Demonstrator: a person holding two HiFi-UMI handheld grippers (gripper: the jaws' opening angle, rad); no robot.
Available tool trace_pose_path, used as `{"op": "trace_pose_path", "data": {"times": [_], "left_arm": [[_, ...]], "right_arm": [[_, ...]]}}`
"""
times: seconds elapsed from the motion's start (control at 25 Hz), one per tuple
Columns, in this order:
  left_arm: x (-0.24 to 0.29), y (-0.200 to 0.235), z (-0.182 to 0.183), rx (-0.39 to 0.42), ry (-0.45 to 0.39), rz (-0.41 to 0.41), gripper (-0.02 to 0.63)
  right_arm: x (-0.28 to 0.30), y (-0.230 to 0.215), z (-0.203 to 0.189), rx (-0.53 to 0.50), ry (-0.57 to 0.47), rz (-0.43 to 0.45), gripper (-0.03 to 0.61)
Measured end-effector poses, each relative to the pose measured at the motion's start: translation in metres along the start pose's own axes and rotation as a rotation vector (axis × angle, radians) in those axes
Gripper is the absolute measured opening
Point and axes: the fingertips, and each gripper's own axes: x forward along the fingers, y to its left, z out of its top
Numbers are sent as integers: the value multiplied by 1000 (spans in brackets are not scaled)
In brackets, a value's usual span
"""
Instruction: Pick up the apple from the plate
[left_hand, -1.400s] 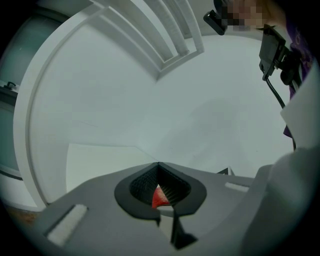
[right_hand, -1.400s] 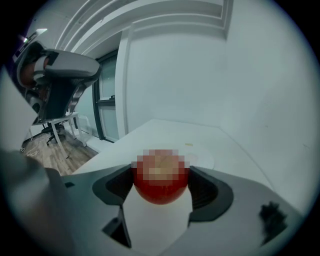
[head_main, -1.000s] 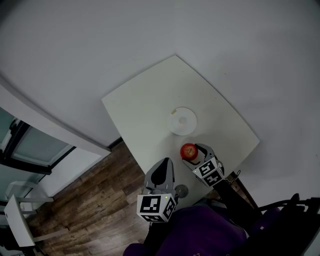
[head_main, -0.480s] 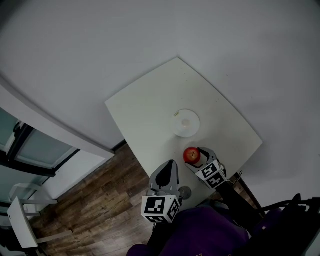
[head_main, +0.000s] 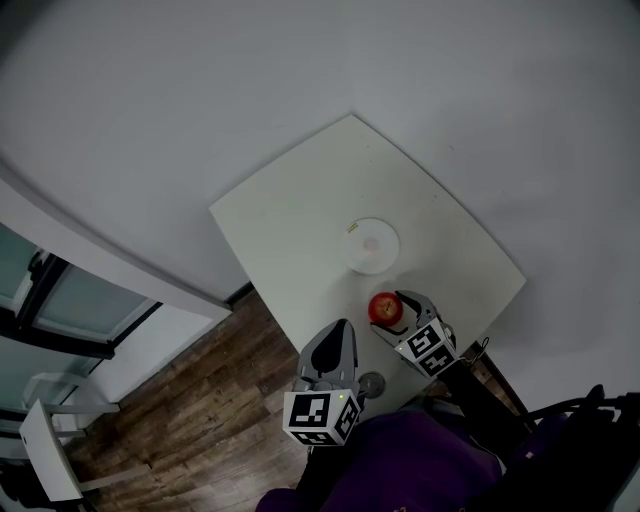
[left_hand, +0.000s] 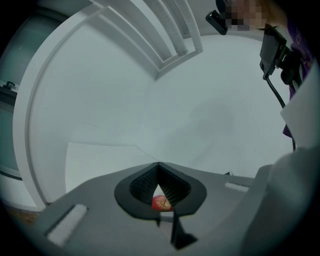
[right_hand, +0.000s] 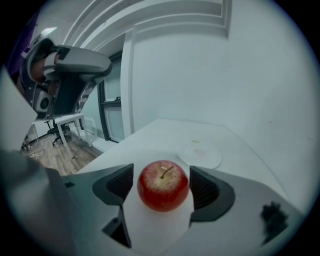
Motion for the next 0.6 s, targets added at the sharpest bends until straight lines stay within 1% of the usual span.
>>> {"op": "trace_pose_path", "data": {"times": [0.08, 0.16, 0.32, 0.36, 0.44, 0.48, 0.52, 0.6], "left_arm": [[0, 0, 0, 3, -3, 0, 6], [0, 1, 1, 5, -6, 2, 6], [-2, 4, 0, 9, -13, 13, 6], [-2, 4, 0, 9, -15, 15, 6], [-2, 4, 1, 13, -20, 17, 6], [-2, 4, 2, 16, -23, 17, 6], [-2, 4, 3, 18, -26, 17, 6], [-3, 3, 5, 20, -33, 16, 6]], "right_arm": [[-7, -2, 10, -10, -31, -8, 341], [-14, -6, 22, 6, -82, -10, 341], [-35, -22, 49, 141, -246, -7, 339], [-40, -27, 54, 163, -276, -16, 339], [-52, -38, 64, 174, -321, -56, 331], [-60, -44, 70, 171, -341, -89, 307], [-68, -50, 76, 167, -363, -125, 254], [-85, -59, 90, 172, -414, -179, 104]]}}
